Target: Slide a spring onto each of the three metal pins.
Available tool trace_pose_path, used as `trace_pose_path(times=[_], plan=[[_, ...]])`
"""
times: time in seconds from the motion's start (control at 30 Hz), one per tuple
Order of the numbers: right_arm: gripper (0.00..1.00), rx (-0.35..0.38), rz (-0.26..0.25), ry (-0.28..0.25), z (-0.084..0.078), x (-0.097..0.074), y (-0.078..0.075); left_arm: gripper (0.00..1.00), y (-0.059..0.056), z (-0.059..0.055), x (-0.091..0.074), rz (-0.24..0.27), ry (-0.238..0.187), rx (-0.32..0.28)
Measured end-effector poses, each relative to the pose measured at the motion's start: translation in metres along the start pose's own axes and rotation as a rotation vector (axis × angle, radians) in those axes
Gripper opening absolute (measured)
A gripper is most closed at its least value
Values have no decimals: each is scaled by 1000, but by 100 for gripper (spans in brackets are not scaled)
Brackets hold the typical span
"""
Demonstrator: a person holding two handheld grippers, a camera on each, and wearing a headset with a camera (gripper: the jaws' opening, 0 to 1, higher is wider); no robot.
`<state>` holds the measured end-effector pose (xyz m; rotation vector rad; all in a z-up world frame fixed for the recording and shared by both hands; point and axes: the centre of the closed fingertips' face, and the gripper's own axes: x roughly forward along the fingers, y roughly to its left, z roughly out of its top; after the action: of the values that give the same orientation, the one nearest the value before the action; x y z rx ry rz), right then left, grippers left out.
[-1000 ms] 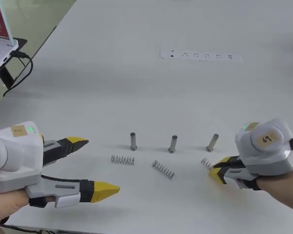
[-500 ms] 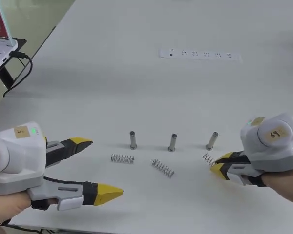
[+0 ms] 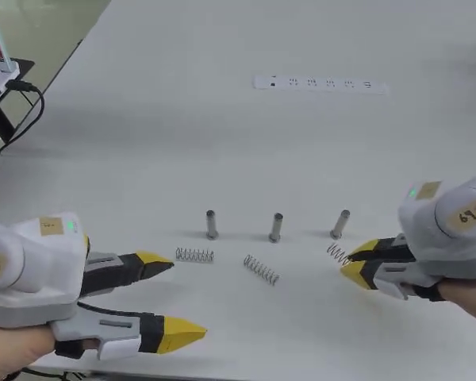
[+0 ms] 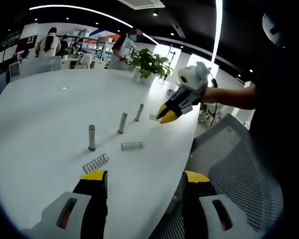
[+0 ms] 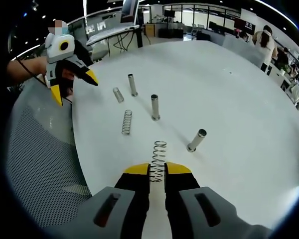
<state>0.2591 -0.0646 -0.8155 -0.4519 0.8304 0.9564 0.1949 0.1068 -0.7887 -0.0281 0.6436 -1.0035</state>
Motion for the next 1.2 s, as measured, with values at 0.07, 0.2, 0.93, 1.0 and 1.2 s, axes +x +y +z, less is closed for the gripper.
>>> trace_pose_path(times=[0.07,0.2,0.93,1.0,1.2], plan=[[8,-9,4,-5,1,-1,2,54,-4,0,4,-16,2,0],[8,-38,15,-22,7,-3,5,53,-12,5,14,-53,5,23],[8,-333,47,-41,33,-6,32,43,-30,33,59,-155,-9,131],[8,-327,66,-56,36,-6,35,43,-30,36,64,-158,-13,139],[8,-398,87,-75,43,-7,42,42,-27,47,71,-152,-24,171]])
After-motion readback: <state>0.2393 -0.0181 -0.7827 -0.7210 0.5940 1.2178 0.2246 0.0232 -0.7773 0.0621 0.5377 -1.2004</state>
